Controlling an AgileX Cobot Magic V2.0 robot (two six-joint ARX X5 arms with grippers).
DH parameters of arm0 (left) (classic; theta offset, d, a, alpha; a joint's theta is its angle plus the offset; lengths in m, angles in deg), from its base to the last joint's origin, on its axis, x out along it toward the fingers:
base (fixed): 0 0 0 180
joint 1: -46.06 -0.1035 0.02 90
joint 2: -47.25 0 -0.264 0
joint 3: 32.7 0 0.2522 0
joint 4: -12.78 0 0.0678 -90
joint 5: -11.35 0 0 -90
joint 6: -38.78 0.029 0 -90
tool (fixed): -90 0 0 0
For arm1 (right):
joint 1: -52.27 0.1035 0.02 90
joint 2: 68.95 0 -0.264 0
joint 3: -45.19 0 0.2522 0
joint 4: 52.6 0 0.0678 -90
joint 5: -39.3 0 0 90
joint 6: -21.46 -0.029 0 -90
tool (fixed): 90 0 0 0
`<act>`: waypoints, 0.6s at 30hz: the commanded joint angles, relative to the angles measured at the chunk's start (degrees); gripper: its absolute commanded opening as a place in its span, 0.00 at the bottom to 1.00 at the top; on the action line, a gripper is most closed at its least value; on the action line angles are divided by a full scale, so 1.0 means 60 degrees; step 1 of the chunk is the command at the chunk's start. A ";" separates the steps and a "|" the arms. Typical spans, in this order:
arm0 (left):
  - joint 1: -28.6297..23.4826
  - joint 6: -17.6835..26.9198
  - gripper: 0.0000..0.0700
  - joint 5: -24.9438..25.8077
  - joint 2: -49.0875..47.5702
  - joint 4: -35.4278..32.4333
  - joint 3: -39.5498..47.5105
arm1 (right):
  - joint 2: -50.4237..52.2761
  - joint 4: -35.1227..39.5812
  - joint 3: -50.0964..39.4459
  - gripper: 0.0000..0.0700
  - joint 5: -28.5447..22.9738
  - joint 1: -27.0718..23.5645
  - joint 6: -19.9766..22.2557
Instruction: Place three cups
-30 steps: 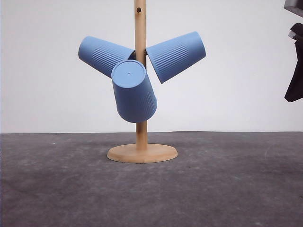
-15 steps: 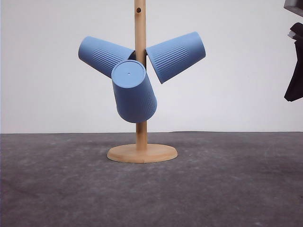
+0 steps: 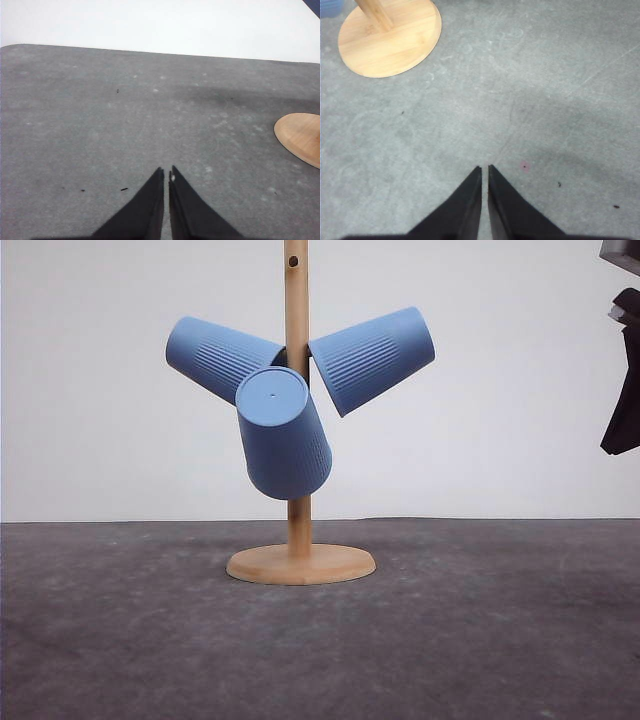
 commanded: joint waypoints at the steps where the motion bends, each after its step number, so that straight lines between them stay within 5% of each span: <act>1: 0.0004 0.0080 0.00 -0.0040 -0.0007 -0.0106 0.0120 | -0.0066 0.0063 0.0080 0.02 0.0007 0.0029 -0.0053; 7: 0.0004 0.0080 0.00 -0.0040 -0.0007 -0.0103 0.0120 | 0.0219 -0.0043 -0.0020 0.02 -0.0800 -0.0027 0.0764; 13: 0.0004 0.0080 0.00 -0.0040 -0.0007 -0.0103 0.0120 | 0.2522 0.2081 -0.2237 0.02 -0.2846 -0.0073 -0.0097; 18: 0.0004 0.0080 0.00 -0.0040 -0.0005 -0.0103 0.0120 | 0.5294 0.2972 -0.4581 0.02 -0.3327 -0.0325 -0.0406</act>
